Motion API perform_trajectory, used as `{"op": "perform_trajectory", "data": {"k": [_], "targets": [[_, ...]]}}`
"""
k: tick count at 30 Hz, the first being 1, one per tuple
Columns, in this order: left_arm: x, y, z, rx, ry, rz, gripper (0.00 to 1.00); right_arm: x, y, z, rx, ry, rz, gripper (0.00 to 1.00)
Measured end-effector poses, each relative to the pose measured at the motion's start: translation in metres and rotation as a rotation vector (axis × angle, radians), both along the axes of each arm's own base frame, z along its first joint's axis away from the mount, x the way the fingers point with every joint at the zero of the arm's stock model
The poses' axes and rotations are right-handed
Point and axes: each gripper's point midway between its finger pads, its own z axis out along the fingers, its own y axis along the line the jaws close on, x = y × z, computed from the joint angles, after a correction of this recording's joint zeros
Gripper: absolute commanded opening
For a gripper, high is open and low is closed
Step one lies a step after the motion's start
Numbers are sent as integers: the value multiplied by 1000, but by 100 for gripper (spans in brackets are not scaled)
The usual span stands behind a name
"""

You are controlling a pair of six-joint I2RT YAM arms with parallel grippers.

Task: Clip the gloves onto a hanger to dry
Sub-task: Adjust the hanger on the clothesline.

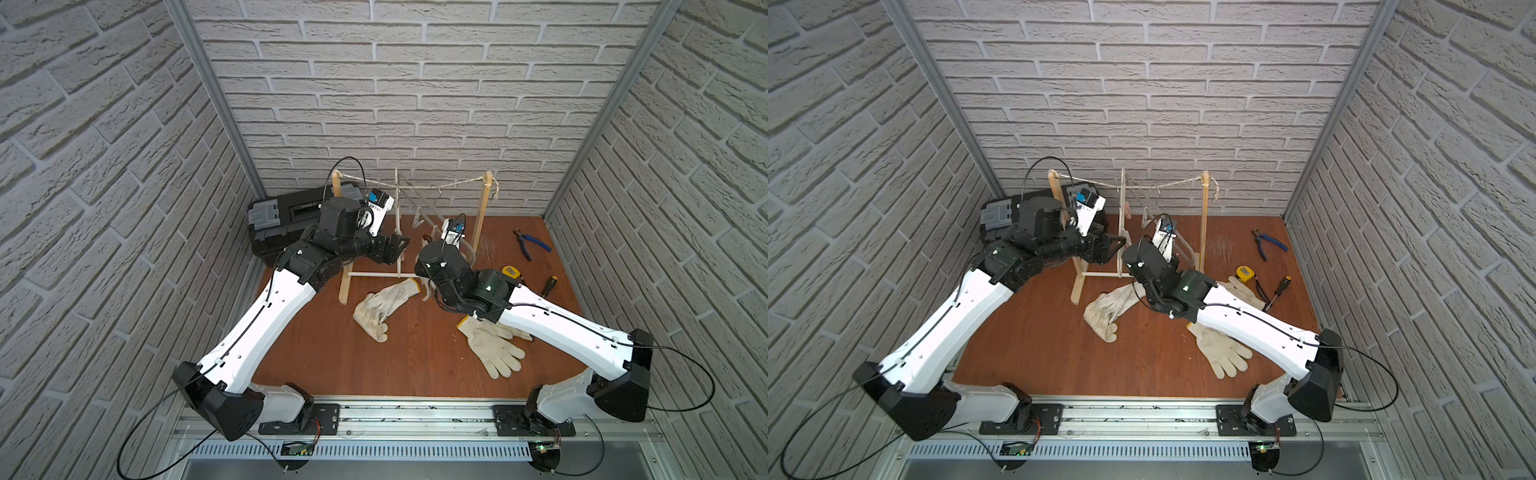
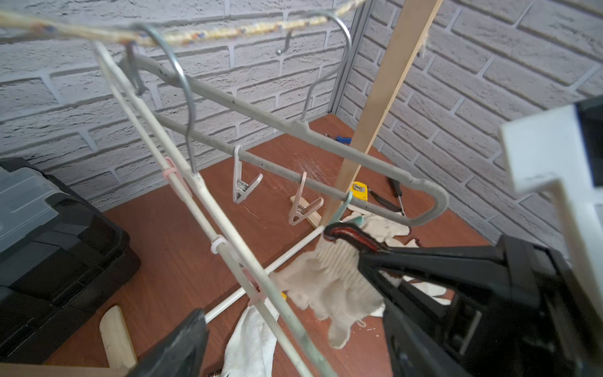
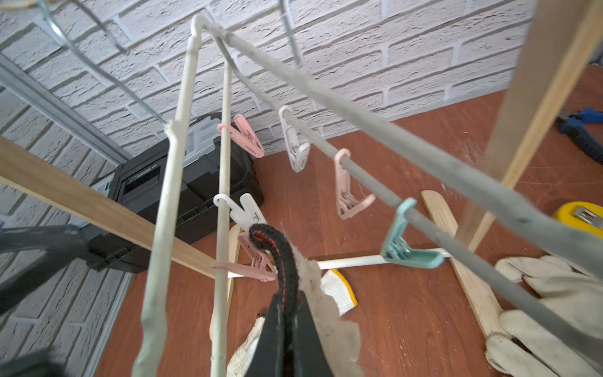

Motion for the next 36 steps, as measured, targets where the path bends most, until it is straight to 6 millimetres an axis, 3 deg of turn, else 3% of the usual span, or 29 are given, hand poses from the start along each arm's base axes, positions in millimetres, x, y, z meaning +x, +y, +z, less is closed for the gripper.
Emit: {"op": "perform_trajectory", "data": {"k": [5,9,22,29,36], "targets": [[15,2,-30,149,41,74,84,16,11,6,13,-17,53,3],[16,10,-42,240,48,113,82,33,11,9,22,-28,63,3],[11,38,-43,358,60,211,58,91,23,11,-47,-96,0,3],[8,49,-44,392,77,256,48,117,0,8,-100,-117,-90,3],[6,56,-44,422,95,284,30,125,-22,12,-139,-132,-163,3]]}}
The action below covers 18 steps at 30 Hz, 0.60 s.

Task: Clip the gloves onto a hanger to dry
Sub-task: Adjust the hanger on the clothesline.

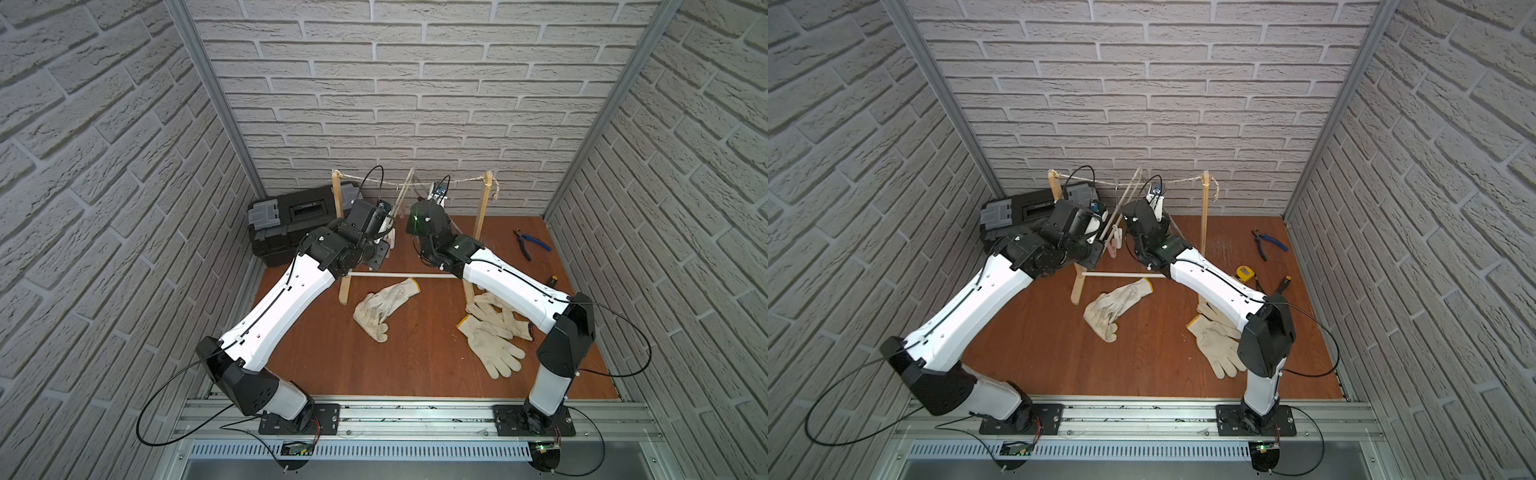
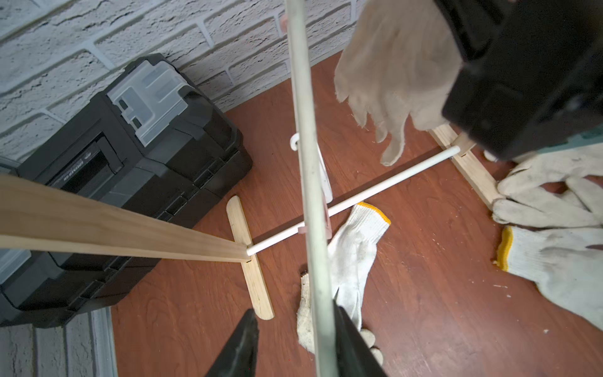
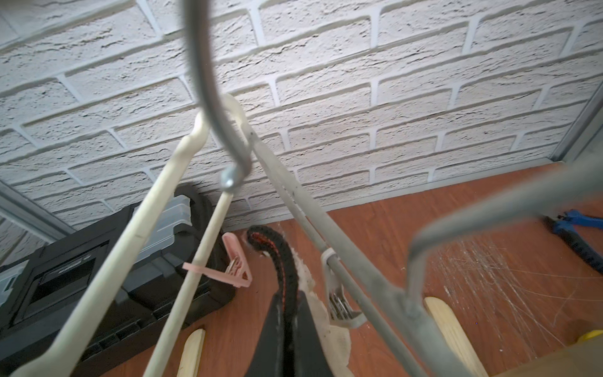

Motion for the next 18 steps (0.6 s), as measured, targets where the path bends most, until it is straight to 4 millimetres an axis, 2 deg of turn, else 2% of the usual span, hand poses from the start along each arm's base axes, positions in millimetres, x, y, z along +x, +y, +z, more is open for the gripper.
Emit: {"op": "perform_trajectory", "data": {"k": [7,12,16,18], "targets": [[1,3,1,15,6,16,21,0,-19,1,-19,-9,-63,3],[-1,8,-3,32,24,36,14,-7,-48,3,-26,-10,-114,3],[-3,10,-5,37,34,47,10,-14,-67,13,-21,-28,-149,3],[-3,11,-5,36,34,56,6,-19,-75,18,-17,-37,-164,3]]}}
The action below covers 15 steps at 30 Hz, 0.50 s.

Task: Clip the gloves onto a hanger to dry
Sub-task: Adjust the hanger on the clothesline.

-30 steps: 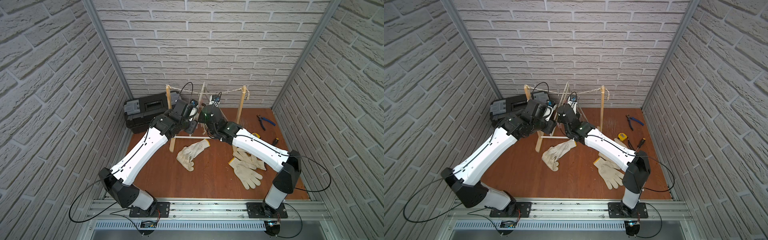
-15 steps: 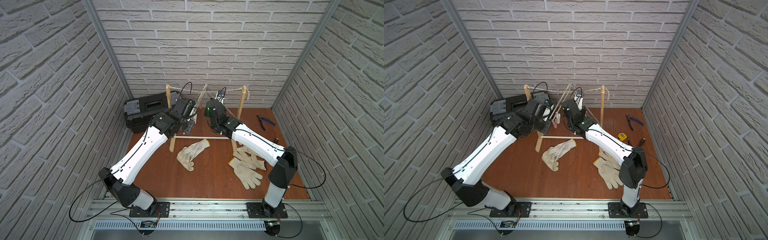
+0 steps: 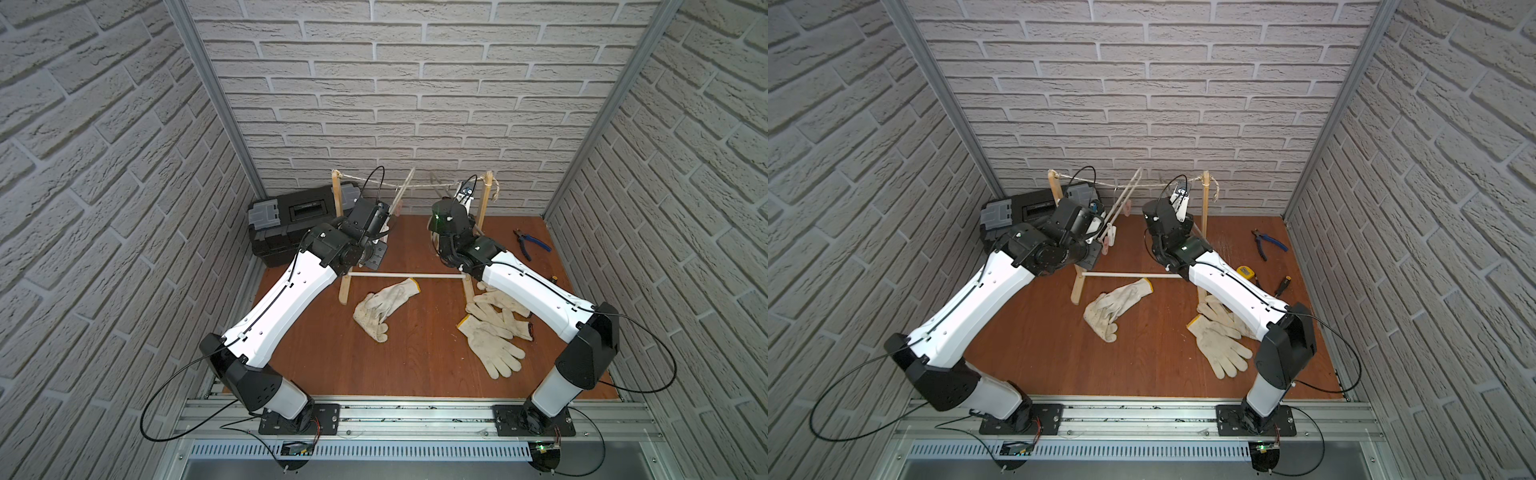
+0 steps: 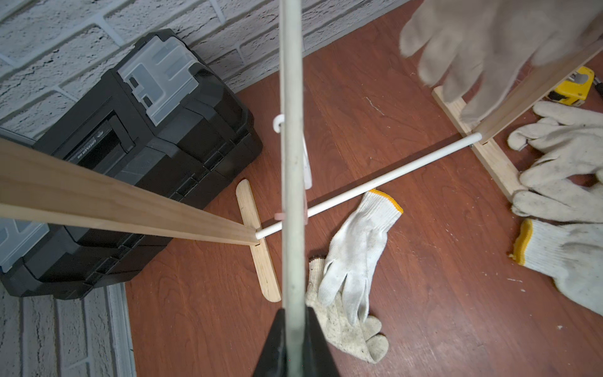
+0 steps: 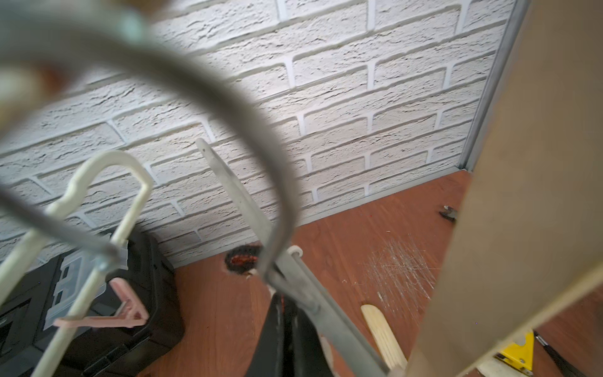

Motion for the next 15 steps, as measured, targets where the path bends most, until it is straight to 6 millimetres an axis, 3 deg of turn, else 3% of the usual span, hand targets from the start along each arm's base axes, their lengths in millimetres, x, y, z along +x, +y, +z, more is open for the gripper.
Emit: {"op": "perform_trajectory", "data": {"k": [5,8,15], "targets": [[-2,3,4,-1,3,12,5,-8,-12,10,6,-17,-13,3],[-4,4,6,-5,7,21,6,-9,-9,11,7,-15,10,3],[-12,4,11,-30,30,38,10,-11,34,0,-30,44,227,3]]}}
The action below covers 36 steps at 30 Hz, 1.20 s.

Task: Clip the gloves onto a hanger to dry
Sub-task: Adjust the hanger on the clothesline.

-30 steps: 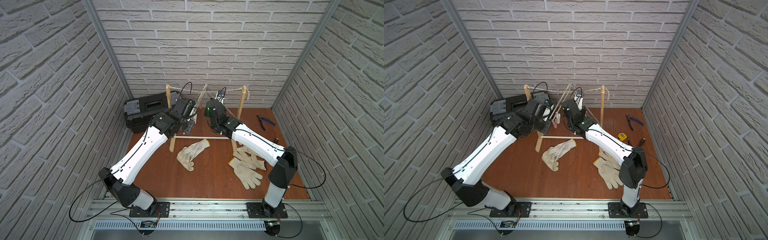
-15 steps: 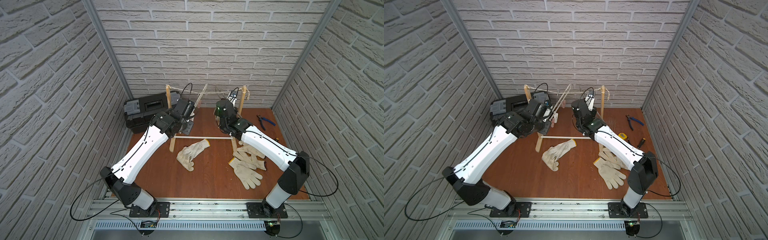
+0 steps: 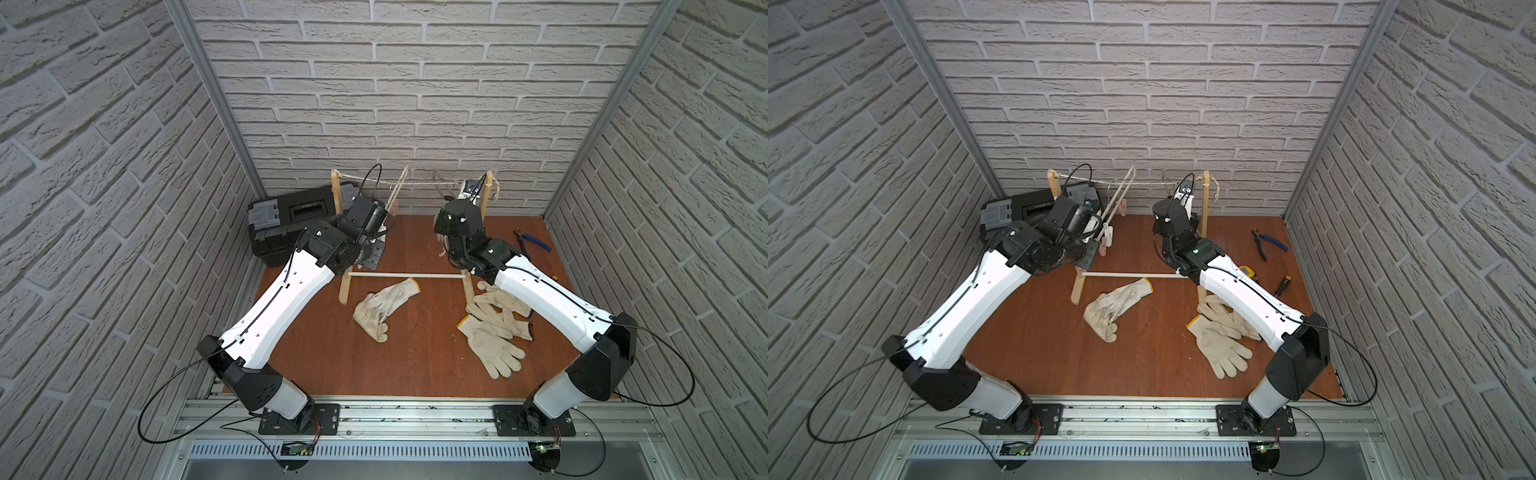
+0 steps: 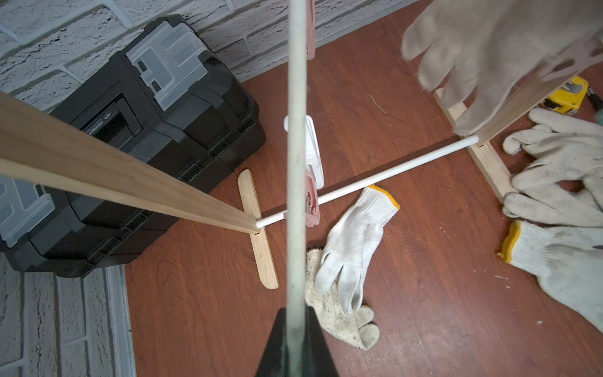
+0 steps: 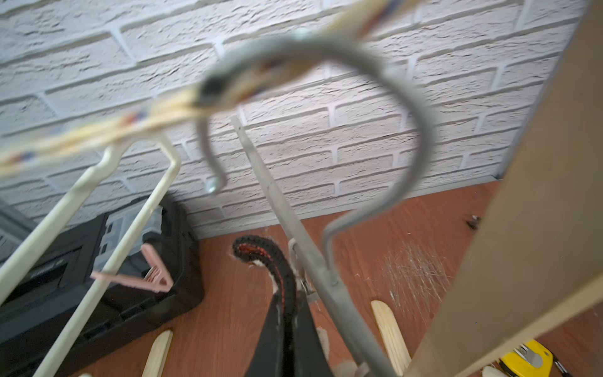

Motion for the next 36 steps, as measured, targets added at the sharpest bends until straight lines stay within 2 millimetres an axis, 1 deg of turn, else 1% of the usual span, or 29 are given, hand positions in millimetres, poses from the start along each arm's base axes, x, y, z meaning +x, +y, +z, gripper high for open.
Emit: {"op": "perform_trajectory", "data": {"k": [3,8,11,14,17,19,23,29,32,36], "targets": [[-3,-1,2,-13,10,4,11,-5,25,-7,-12,16,80,3],[-8,-4,0,-34,34,6,14,-6,56,-28,-33,50,152,3],[-10,-6,-2,-49,46,5,15,-2,71,-42,-44,74,171,3],[-12,-8,-3,-59,58,3,16,6,80,-53,-37,82,168,2],[-13,-10,-3,-70,67,-3,18,13,83,-60,-37,78,147,3],[-14,-11,-4,-78,73,-7,21,19,84,-61,-39,66,125,3],[-15,-14,-4,-87,80,-16,24,33,85,-54,-22,37,102,3],[-19,-20,-4,-109,98,-51,36,53,84,-44,14,4,100,3],[-21,-25,0,-147,100,-77,40,66,81,-45,21,2,98,3],[-28,-27,11,-237,89,-118,44,79,82,-48,15,7,115,3]]}}
